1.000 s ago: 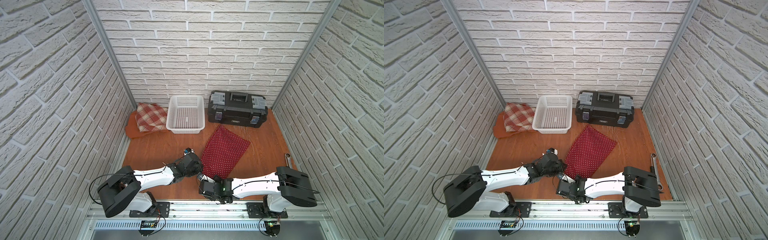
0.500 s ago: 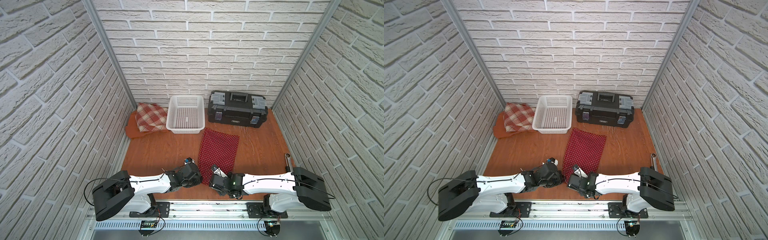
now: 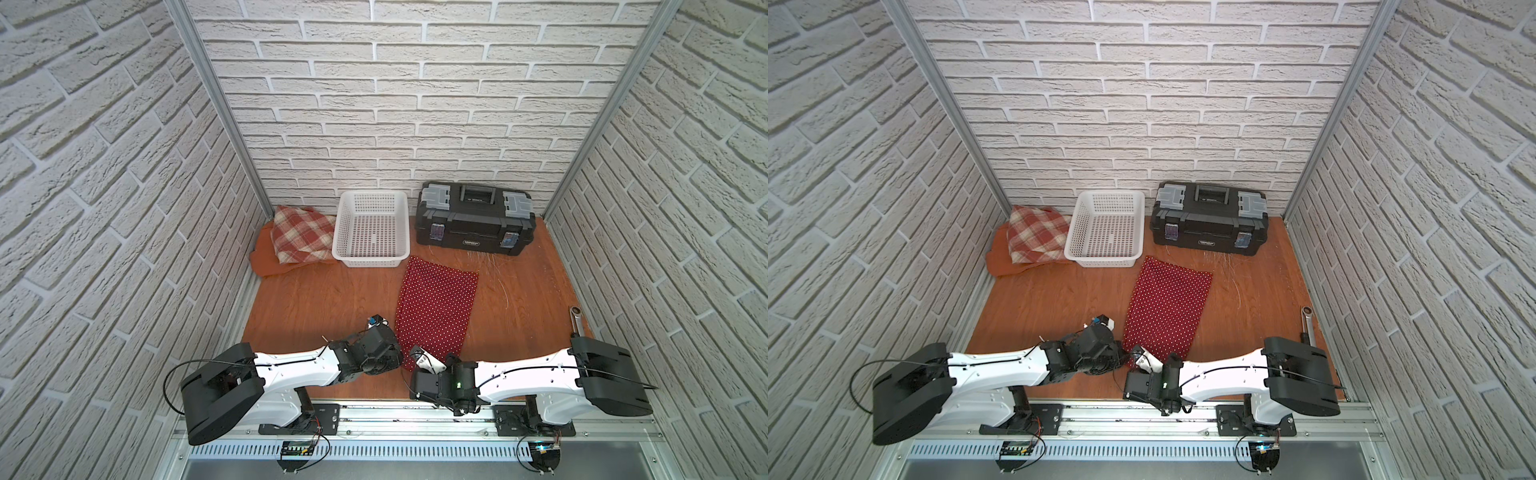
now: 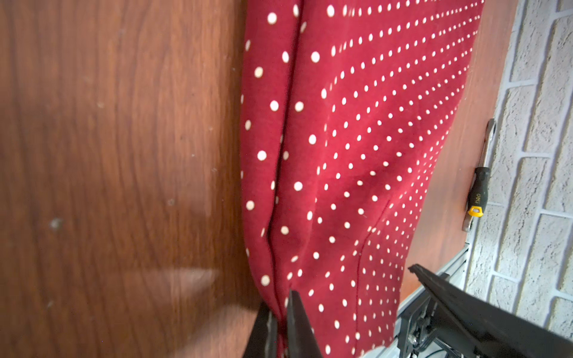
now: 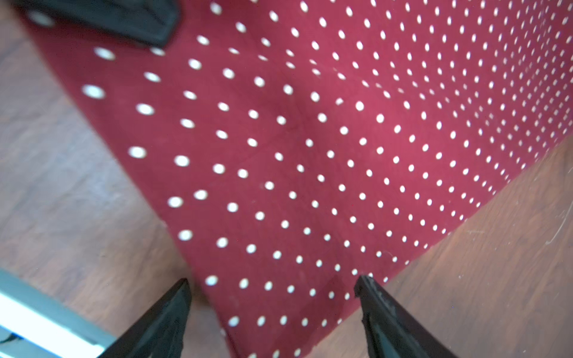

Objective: Roll up the skirts
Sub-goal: Roll the skirt at the center of the board.

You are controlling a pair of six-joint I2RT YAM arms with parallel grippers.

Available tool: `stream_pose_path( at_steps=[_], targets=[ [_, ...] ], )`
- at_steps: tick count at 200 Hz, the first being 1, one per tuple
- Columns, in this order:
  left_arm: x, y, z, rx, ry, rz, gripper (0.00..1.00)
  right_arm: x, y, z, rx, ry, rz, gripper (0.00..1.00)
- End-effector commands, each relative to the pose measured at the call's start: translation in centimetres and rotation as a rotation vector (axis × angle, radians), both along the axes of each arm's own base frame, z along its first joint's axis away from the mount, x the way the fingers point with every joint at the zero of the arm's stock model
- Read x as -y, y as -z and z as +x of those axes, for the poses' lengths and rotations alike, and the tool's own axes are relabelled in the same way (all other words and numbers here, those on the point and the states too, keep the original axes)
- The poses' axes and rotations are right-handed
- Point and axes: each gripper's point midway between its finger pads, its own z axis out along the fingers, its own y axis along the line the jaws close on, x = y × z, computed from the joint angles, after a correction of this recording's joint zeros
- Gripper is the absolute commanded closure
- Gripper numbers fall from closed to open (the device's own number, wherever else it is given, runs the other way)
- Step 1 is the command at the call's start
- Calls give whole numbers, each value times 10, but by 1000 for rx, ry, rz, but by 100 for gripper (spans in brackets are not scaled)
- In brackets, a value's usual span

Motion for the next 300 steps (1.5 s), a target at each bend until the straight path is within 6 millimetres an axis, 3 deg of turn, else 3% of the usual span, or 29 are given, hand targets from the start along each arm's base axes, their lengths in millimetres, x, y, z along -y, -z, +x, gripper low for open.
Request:
stream_pose_path(
  at_steps=[1,40,89,116,164,203,249,300],
  targets=[
    [4,-5,3,-2,-6,-22,100,-15,-6,3,55,-51,5,14],
    [12,-16,4,-35,-48,-127,100,-32,-1,6,103,-126,6,13],
    [19,-37,8,-84,-86,-217,100,-41,-9,15,178,-140,49,12],
    [21,-45,12,-96,-109,-257,100,-44,-17,11,187,-158,130,12],
    [27,-52,23,-100,-129,-308,100,-49,-14,-1,155,-223,177,12],
    [26,-59,25,-99,-144,-333,100,-44,-20,12,234,-175,113,10],
    [12,-58,18,-92,-179,-332,100,-24,-20,36,345,-49,17,9],
    [9,-47,8,-115,-175,-314,100,-30,-23,48,397,-35,-3,16]
  ],
)
